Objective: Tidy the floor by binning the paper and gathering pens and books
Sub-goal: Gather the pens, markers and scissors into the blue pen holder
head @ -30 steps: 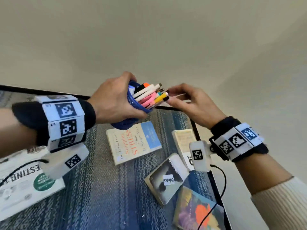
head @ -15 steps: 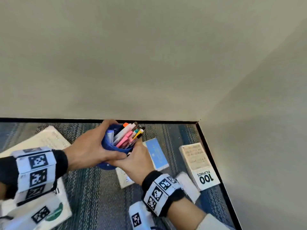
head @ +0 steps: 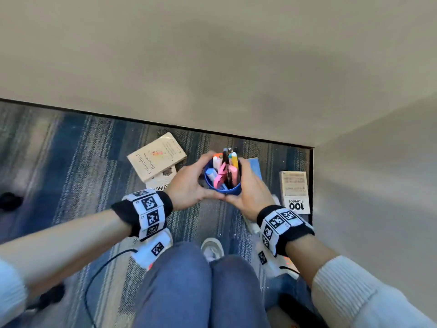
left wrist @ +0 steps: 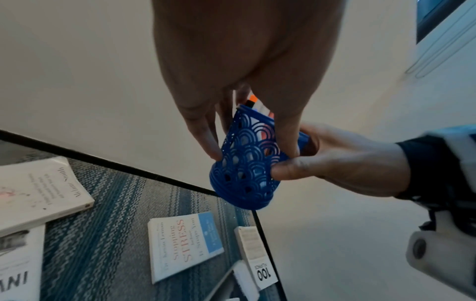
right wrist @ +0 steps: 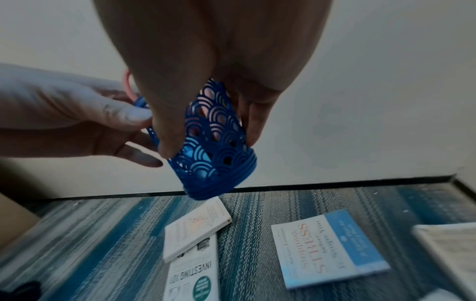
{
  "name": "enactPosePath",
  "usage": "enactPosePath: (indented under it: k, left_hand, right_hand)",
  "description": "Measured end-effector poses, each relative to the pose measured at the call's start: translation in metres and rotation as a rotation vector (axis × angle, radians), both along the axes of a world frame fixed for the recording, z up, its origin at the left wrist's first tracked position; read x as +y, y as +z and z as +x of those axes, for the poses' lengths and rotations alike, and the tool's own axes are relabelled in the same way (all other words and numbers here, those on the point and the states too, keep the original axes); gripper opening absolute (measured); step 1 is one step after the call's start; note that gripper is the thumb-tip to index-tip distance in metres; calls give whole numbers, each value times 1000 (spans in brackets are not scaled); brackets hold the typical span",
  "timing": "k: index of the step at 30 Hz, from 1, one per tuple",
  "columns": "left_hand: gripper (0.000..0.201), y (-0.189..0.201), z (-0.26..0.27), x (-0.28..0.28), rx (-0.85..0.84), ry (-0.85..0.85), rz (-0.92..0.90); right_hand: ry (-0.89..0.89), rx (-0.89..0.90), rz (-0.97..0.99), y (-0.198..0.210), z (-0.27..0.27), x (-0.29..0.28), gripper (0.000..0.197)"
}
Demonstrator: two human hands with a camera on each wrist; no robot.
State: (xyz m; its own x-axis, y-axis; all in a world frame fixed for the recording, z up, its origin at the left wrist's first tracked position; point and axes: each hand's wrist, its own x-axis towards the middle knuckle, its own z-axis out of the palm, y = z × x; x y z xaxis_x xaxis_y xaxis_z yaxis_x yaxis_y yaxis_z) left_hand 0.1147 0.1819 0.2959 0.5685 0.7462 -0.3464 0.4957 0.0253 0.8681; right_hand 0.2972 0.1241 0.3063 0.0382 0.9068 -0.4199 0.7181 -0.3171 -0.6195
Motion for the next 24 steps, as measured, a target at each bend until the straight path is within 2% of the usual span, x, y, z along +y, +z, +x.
enactPosePath:
  k: [3, 6, 10, 15, 20, 24]
  left_hand:
    - [94, 71, -5, -41, 43, 43, 14]
    - [93, 145, -11, -86, 26, 45, -5]
    - [89, 238, -16, -125, -46, -10, 19]
    - [92, 310, -14, -149, -150, -127, 55]
    - [78, 384, 10, -201, -287, -322, 70]
    - [75, 408, 44, -249, -288, -538, 102]
  right_hand:
    - [-3, -57, -41, 78, -9, -38, 85]
    - [-69, -5, -58, 154, -15, -83, 86]
    - [-113, -42, 23, 245, -21, -134, 88]
    - [-294, -88, 151, 324, -35, -188, 90]
    - [-525, -65, 239, 401, -46, -278, 87]
    - [-683, -57, 212, 446, -34, -354, 78]
